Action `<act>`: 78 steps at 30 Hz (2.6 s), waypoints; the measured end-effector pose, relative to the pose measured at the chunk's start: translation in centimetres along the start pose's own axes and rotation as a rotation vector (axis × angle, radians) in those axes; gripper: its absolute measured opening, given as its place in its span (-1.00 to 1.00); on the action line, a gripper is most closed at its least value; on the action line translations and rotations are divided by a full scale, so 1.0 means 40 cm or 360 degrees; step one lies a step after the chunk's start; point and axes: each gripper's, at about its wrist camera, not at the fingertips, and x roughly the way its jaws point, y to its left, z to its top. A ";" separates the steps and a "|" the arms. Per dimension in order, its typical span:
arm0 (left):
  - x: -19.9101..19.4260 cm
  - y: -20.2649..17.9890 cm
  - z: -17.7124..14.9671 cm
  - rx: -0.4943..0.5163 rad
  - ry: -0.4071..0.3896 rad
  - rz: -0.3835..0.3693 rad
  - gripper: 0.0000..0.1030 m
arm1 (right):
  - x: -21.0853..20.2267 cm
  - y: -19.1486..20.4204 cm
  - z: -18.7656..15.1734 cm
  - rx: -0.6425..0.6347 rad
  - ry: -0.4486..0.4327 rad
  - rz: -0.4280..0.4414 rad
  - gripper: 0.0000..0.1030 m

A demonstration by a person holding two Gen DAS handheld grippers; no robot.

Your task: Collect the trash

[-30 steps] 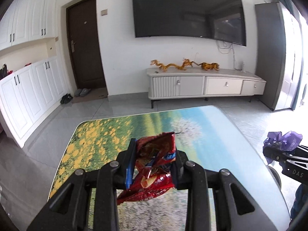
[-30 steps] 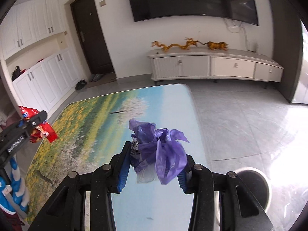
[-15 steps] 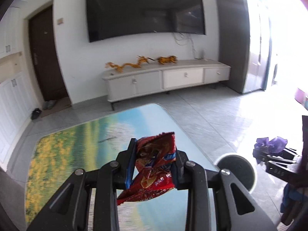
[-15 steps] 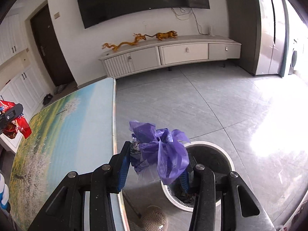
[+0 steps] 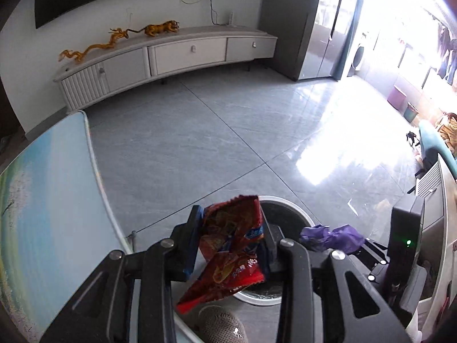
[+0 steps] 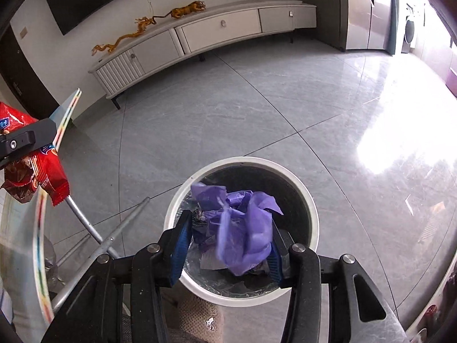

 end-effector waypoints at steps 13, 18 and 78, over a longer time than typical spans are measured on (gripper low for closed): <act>0.167 -0.077 0.021 -0.0012 0.0183 -0.0159 0.08 | 0.040 -0.107 -0.008 0.0098 0.0035 -0.0093 0.60; 0.120 -0.067 0.019 -0.0031 0.0135 -0.0175 0.25 | -0.012 -0.128 -0.013 0.0155 -0.0036 -0.0123 0.76; -0.665 0.376 -0.404 -0.0571 -0.0744 0.1072 1.00 | -0.400 0.490 -0.079 -0.0476 -0.0744 0.0234 1.00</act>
